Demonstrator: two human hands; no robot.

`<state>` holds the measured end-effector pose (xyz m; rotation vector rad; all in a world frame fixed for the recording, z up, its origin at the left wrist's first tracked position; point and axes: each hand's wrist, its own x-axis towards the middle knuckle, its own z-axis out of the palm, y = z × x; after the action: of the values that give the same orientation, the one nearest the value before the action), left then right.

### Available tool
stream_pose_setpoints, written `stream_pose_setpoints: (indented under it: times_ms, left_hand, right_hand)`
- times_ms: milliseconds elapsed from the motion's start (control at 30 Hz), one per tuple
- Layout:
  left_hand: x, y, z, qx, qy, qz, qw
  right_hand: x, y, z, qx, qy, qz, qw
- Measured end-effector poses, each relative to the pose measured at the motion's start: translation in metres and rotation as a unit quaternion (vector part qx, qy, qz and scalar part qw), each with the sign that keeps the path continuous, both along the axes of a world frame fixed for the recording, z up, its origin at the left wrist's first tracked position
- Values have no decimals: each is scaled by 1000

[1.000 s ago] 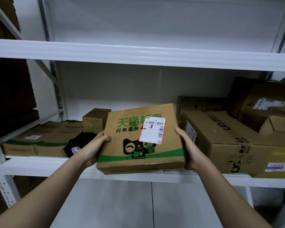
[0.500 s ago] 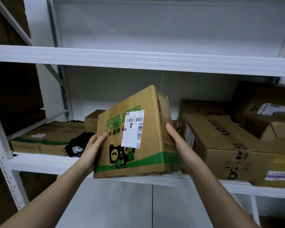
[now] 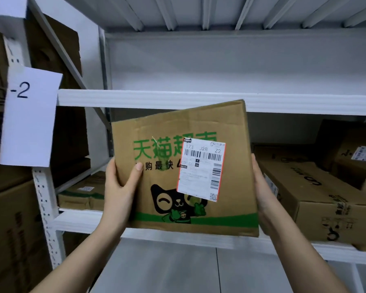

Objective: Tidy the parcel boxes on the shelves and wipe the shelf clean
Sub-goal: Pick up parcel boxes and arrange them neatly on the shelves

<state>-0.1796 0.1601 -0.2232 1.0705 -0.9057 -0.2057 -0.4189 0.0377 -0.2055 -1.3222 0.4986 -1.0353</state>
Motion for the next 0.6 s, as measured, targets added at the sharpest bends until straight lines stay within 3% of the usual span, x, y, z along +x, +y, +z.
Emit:
stream_pose_setpoints:
  times_ms: [233, 367, 600]
  left_hand:
    - [37, 37, 61, -85, -107, 37, 990]
    - [54, 35, 107, -97, -146, 37, 984]
    - [81, 0, 188, -71, -211, 71, 972]
  right_hand:
    - [44, 31, 39, -46, -81, -100, 991]
    - [61, 46, 64, -94, -158, -27, 983]
    - [69, 40, 122, -228, -127, -65, 963]
